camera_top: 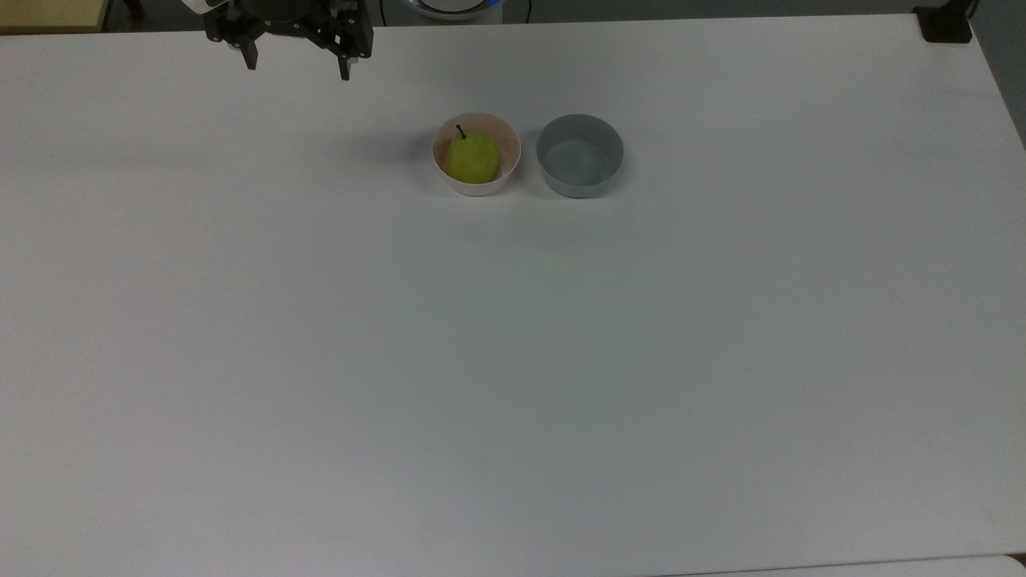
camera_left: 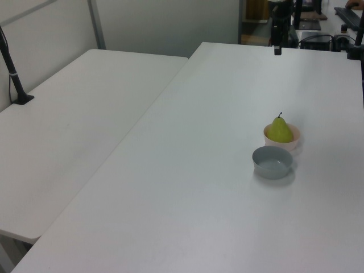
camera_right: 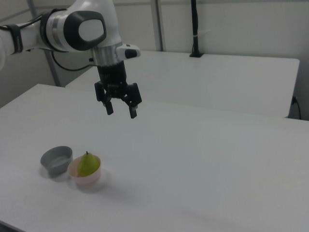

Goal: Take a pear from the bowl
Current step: 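Move the open gripper over the green pear in the pink bowl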

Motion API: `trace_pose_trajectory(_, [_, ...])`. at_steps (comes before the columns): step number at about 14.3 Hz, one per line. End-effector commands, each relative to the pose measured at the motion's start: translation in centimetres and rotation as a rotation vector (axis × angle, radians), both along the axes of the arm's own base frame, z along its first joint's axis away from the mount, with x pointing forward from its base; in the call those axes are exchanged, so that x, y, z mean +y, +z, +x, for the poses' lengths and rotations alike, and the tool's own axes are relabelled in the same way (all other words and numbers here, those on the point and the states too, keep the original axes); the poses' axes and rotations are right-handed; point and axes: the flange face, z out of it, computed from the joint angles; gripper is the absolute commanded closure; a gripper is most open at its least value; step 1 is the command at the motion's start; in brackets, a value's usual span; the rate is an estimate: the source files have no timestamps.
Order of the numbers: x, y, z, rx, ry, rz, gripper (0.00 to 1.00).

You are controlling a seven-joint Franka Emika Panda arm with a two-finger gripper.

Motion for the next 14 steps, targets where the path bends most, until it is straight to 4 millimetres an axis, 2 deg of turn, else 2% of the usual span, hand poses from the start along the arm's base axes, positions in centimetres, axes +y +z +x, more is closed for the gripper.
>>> trace_pose_trajectory(1, [-0.97,1.3,-0.89,-0.014,-0.029,0.015,0.0])
trace_pose_trajectory(2, [-1.15,1.84,-0.97,-0.025,-0.031,0.016,0.0])
trace_pose_trajectory(8, [-0.87,1.92,-0.83,-0.03,-0.026,0.025,0.0])
trace_pose_trajectory(14, [-0.3,1.34,-0.28,-0.026,-0.015,0.028,0.0])
